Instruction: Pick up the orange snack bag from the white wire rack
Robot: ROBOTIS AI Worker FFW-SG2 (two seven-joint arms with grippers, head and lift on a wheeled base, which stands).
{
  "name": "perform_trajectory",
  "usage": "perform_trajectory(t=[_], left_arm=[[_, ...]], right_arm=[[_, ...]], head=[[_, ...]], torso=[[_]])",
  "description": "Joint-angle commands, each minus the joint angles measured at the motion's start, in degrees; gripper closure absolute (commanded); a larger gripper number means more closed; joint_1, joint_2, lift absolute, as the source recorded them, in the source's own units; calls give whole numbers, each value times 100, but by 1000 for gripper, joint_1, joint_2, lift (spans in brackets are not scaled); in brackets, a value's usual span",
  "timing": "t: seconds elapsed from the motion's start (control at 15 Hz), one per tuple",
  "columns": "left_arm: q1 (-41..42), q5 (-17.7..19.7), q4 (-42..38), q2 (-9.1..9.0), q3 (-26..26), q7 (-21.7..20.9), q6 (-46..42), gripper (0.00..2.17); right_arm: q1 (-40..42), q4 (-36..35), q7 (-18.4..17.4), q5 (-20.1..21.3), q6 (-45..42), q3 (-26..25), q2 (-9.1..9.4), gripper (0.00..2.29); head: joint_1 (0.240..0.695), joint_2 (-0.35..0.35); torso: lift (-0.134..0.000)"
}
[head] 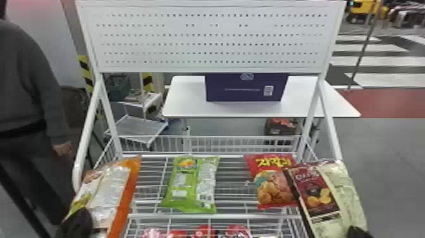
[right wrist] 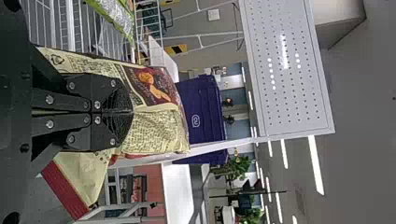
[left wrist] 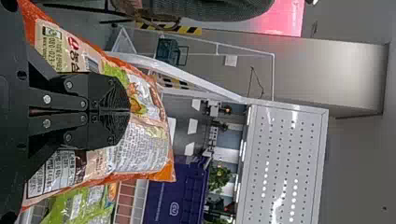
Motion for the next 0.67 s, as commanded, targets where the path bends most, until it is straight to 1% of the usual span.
perform_trajectory(t=[0.0,0.6], left_arm=[[50,-23,-24,1,-15,-1,-2,1892],[94,-41,-51,1,-15,-45,-73,1892]], right_arm=[[-16,9,0,-7,-2,3,-17,2256],[-51,44,0,-16,-19,12,-26,2256]], head=[[499,0],[499,0]], torso=[[0],[0]])
